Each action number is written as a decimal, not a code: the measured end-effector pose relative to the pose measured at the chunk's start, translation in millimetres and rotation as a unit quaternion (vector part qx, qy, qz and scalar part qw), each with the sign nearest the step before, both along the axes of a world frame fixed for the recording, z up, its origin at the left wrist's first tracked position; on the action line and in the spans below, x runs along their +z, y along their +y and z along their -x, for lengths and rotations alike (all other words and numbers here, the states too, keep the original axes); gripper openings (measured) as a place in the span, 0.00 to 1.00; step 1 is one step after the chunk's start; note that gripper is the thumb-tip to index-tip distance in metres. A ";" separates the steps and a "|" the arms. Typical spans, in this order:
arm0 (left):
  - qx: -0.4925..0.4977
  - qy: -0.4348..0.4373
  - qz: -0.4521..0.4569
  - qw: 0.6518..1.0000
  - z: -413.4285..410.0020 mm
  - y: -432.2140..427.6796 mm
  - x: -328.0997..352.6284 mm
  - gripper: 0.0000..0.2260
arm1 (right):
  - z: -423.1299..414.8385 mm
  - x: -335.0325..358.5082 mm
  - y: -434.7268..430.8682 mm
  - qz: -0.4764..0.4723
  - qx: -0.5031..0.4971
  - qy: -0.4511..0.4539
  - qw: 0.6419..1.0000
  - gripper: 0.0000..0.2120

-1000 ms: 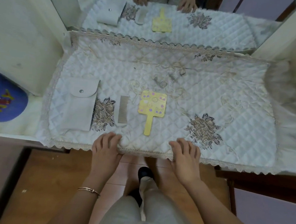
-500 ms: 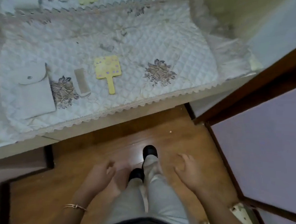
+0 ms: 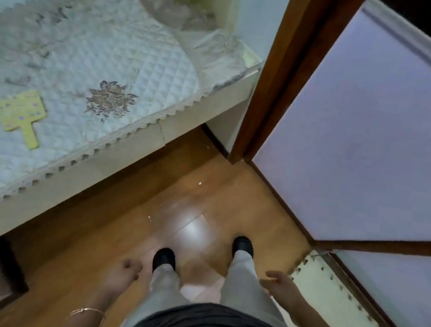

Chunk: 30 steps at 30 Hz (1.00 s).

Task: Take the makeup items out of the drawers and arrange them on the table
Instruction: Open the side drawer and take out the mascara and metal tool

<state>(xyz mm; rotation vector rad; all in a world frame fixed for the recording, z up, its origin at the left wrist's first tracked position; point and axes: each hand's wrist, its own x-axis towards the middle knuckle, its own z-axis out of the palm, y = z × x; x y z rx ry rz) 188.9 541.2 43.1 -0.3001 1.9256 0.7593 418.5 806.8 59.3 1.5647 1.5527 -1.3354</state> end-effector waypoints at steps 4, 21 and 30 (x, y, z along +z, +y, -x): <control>0.058 0.021 -0.008 0.998 -42.0 78.4 5.9 0.12 | -18.8 1.7 84.5 -0.009 0.017 0.040 0.999 0.21; 0.160 0.017 -0.006 0.987 -50.1 189.0 13.1 0.06 | 29.1 -6.5 239.5 -0.030 0.092 0.029 0.995 0.17; 0.197 0.035 -0.032 0.979 32.5 229.0 14.8 0.07 | 125.2 -3.4 278.6 -0.033 0.147 0.042 0.988 0.15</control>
